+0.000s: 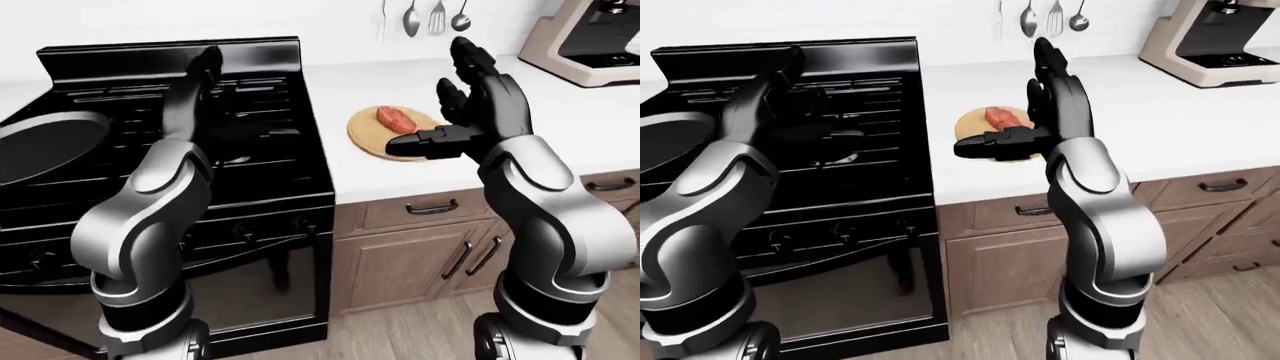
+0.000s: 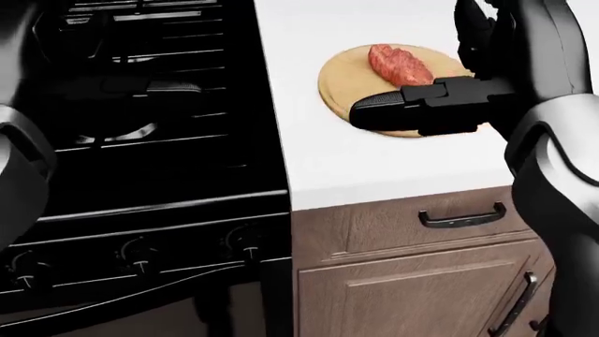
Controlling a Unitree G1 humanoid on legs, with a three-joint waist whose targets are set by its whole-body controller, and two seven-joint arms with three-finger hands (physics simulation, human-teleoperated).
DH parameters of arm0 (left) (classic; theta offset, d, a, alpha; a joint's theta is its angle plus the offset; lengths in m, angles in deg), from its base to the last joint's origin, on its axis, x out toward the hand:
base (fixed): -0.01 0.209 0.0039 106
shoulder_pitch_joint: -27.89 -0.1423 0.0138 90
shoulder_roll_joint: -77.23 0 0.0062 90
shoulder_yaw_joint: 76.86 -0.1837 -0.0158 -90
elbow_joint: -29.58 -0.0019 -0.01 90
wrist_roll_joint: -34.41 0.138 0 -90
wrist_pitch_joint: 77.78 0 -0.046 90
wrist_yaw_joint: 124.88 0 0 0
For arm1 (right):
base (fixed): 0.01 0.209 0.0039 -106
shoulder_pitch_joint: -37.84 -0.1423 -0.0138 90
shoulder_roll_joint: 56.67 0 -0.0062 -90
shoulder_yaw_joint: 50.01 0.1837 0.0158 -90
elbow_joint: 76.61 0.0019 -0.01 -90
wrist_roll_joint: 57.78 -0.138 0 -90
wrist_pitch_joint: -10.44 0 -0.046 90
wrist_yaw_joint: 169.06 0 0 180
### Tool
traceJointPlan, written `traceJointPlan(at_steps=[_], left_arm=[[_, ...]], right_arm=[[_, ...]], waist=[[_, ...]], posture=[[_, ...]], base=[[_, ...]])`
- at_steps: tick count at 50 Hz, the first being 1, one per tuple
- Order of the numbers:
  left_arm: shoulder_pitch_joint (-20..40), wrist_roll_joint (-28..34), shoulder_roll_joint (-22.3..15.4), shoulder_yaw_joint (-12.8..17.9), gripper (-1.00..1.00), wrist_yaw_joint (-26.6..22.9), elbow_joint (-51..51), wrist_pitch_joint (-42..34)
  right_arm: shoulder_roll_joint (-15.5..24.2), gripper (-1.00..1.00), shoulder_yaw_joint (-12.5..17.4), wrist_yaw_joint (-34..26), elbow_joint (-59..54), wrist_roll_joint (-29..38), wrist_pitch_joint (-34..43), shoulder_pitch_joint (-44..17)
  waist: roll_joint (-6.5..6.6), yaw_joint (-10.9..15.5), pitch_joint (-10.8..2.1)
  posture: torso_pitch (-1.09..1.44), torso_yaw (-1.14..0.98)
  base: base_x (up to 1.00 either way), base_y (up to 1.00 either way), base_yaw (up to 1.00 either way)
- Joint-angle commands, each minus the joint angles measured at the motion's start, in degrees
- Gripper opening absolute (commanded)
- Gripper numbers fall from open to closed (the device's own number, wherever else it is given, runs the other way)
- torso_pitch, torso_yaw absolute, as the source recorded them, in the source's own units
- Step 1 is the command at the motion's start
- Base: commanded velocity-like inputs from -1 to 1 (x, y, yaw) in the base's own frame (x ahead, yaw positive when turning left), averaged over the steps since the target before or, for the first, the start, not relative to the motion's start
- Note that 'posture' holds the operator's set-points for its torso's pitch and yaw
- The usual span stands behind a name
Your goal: Pick the steak from the plate and place it in the pan.
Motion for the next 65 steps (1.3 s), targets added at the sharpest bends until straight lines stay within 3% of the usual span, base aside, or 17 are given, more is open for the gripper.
traceJointPlan(at_steps=[1, 5, 8, 17, 21, 22, 24, 32, 35, 43, 47, 50, 57, 60, 61, 62, 65], left_arm=[[1.90, 0.57, -0.86, 1.44, 1.00, 0.43, 1.82, 2.31], [1.84, 0.75, -0.83, 1.35, 1.00, 0.29, 1.55, 2.64], [1.83, 0.74, -0.86, 1.39, 1.00, 0.23, 1.50, 2.71], [2.13, 0.23, -1.07, 1.61, 1.00, 0.60, 1.45, 2.45], [2.34, -0.15, -1.06, 1.70, 1.00, 0.90, 1.69, 2.00], [2.38, -0.30, -1.01, 1.73, 1.00, 0.99, 1.77, 1.90], [2.33, -0.38, -1.11, 1.74, 1.00, 1.06, 1.80, 1.92], [2.38, -0.72, -1.12, 1.72, 1.00, 1.33, 1.97, 1.73], [2.17, -0.80, -1.18, 1.67, 1.00, 1.33, 2.04, 1.91], [1.83, -0.49, -1.00, 1.35, 1.00, 1.19, 1.80, 2.45], [1.78, -0.60, -1.01, 1.51, 1.00, 1.30, 1.87, 2.48], [1.90, -0.71, -0.96, 1.46, 1.00, 1.37, 1.96, 2.26], [1.96, -0.70, -1.12, 1.48, 1.00, 1.18, 1.68, 2.41], [2.17, -0.82, -1.15, 1.56, 1.00, 1.28, 1.63, 2.29], [1.99, -0.70, -1.13, 1.45, 1.00, 1.18, 1.52, 2.57], [1.93, -0.61, -1.11, 1.37, 1.00, 1.13, 1.44, 2.72], [2.07, -0.73, -1.10, 1.50, 1.00, 1.25, 1.50, 2.46]], right_arm=[[-0.33, 1.00, -0.11, -0.25, 2.24, -0.82, -1.76, -2.62], [-0.07, 1.00, -0.24, -0.35, 1.89, -0.82, -2.28, -2.39], [0.02, 1.00, -0.22, -0.33, 2.05, -0.86, -2.10, -2.45], [-0.03, 1.00, -0.33, -0.12, 2.15, -0.97, -1.93, -2.50], [-0.09, 1.00, -0.39, -0.05, 2.14, -0.99, -1.71, -2.79], [-0.10, 1.00, -0.41, -0.10, 2.13, -0.97, -1.89, -2.65], [-0.11, 1.00, -0.38, -0.13, 2.13, -0.96, -1.93, -2.59], [-0.27, 1.00, -0.56, -0.16, 2.29, -0.91, -1.82, -2.54], [-0.23, 1.00, -0.60, -0.22, 2.40, -0.83, -1.85, -2.41], [-0.17, 1.00, -0.50, -0.38, 2.42, -0.81, -2.30, -2.22], [-0.22, 1.00, -0.59, -0.55, 2.44, -0.67, -2.52, -1.93], [-0.25, 1.00, -0.62, -0.60, 2.35, -0.58, -2.73, -1.90], [-0.46, 1.00, -0.98, -0.98, 1.50, -0.06, -4.03, -1.33], [-0.46, 1.00, -0.93, -1.10, 1.44, 0.14, -3.88, -1.47], [-0.34, 1.00, -0.97, -1.17, 1.31, 0.37, -4.04, -1.35], [-0.25, 1.00, -1.08, -1.15, 1.13, 0.69, -4.06, -1.38], [-0.25, 1.00, -1.60, -1.11, 0.84, 1.70, -3.45, -1.72]], waist=[[0.05, 0.54, -1.48], [2.23, 0.48, -0.81], [6.10, -0.01, -1.44], [2.98, 0.45, -1.43], [-2.14, 0.88, -2.08], [-2.43, 1.25, -2.52], [-1.79, 0.89, -1.17], [2.71, 0.47, -0.29], [6.22, -0.03, -0.84], [3.15, 0.58, -0.55], [-1.43, 1.24, -1.07], [-2.04, 1.04, -0.42], [1.49, -0.23, 0.06], [4.89, -0.84, -0.33], [6.32, -0.95, -1.69], [4.14, -1.14, -1.12], [5.33, -0.97, -0.50]], posture=[[0.00, 0.00], [0.00, 0.00], [0.00, 0.00], [0.00, 0.00], [0.00, 0.00], [0.00, 0.00], [0.00, 0.00], [0.00, 0.00], [0.00, 0.00], [0.00, 0.00], [0.00, 0.00], [0.00, 0.00], [0.00, 0.00], [0.00, 0.00], [0.00, 0.00], [0.00, 0.00], [0.00, 0.00]], base=[[0.06, -0.14, 0.00], [0.07, -0.14, 0.00], [0.07, -0.14, 0.00], [0.07, -0.14, 0.00], [0.07, -0.15, 0.00], [0.10, -0.16, 0.00], [0.10, -0.15, 0.00], [0.14, -0.14, 0.00], [0.27, -0.08, 0.00], [0.31, -0.03, 0.00], [0.31, 0.00, 0.00], [0.31, 0.00, 0.00], [0.33, 0.00, 0.00], [0.28, 0.00, 0.00], [0.04, 0.00, 0.00], [0.00, 0.00, 0.00], [0.00, 0.00, 0.00]])
